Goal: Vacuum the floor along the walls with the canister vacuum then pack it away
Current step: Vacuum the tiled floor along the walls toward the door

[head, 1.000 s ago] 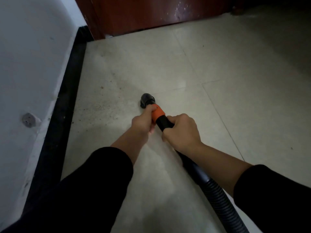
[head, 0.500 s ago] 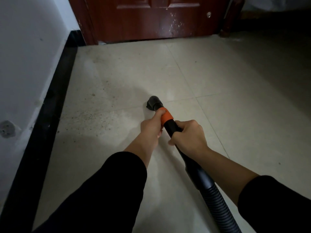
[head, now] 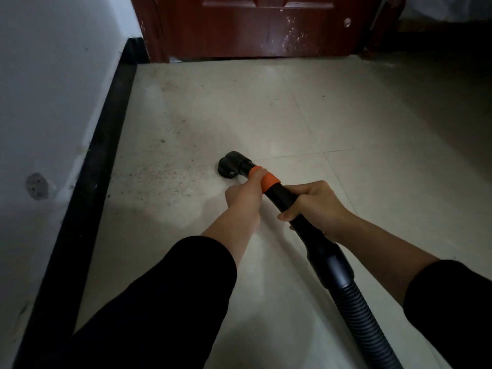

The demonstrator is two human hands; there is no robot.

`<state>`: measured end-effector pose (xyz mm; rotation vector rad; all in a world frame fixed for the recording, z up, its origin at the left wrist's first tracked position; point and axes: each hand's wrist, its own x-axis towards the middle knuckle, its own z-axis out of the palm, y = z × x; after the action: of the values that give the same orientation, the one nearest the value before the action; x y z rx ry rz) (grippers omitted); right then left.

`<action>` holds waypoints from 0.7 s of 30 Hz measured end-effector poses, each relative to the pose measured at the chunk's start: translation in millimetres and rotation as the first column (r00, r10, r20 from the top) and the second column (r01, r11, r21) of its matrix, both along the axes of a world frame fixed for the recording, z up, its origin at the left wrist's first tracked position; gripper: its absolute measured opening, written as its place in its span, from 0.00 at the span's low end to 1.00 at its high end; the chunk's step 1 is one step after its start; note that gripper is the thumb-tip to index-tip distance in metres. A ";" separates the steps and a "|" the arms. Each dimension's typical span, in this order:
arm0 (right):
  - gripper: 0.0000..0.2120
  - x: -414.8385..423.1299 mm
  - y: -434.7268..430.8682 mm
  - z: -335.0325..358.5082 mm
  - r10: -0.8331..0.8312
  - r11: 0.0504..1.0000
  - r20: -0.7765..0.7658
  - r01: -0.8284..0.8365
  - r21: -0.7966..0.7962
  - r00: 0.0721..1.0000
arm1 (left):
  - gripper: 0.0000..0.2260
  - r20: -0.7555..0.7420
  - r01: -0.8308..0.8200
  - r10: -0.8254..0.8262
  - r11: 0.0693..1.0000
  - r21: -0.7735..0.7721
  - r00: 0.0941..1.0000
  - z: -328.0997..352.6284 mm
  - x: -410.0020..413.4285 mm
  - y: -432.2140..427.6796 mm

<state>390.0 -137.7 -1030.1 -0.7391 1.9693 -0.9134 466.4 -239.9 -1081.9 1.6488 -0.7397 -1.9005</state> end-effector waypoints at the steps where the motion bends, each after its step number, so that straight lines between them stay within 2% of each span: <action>1: 0.21 1.5 -0.4 0.3 0.006 1.000 0.014 -0.006 0.002 1.000 | 0.28 0.003 0.000 0.000 1.000 -0.004 1.000 1.0 3.1 0.7; 9: 0.20 13.7 1.2 5.9 0.074 0.997 0.077 -0.076 0.019 0.994 | 0.27 0.024 -0.035 0.035 0.999 0.007 0.999 8.2 24.8 8.9; 21: 0.19 39.7 -5.3 6.7 0.160 0.986 0.085 -0.163 0.034 0.983 | 0.23 0.040 -0.115 0.116 0.993 -0.019 0.992 14.2 57.7 16.4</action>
<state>429.7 -143.0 -1023.4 -0.8123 1.8218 -0.7921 524.1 -223.5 -1067.7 1.6871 -0.6597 -1.7806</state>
